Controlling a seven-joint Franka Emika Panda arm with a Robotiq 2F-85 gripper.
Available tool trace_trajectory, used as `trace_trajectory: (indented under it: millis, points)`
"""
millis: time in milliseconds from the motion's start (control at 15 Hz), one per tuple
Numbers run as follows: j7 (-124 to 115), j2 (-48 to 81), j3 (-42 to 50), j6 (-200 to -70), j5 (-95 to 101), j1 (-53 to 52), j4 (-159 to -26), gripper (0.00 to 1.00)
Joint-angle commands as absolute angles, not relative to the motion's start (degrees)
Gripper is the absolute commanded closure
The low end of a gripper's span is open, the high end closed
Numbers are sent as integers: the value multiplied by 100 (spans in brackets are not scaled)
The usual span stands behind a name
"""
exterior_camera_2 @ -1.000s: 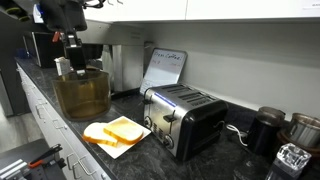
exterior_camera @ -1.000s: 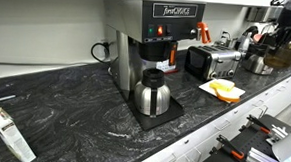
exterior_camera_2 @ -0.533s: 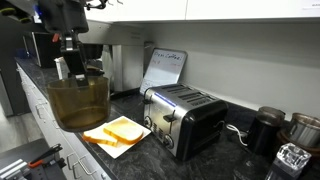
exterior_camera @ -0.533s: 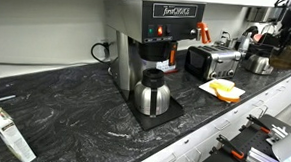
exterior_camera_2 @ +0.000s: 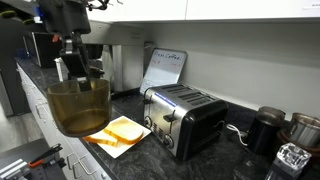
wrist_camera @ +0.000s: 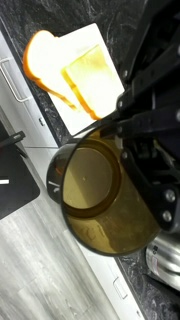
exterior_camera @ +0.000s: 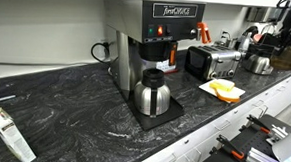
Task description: Put the brown glass in front of the toaster
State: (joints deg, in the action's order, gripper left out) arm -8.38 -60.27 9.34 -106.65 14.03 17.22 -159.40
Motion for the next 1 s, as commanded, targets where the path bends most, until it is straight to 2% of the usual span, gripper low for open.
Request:
trace_trajectory:
  millis: [0,467,533,600,933]
  points:
    - [-1025,-5476,1173,-11218,1500,2085,-15774,99]
    - [-1287,-4142,1195,-12287,1525,2511,-15424,99]
    - [-1084,-4561,1276,-12218,1401,2442,-15666,99]
    - [-1103,-4432,1269,-12237,1393,2440,-15636,95]
    - [-1101,-4548,1266,-12228,1387,2441,-15666,95]
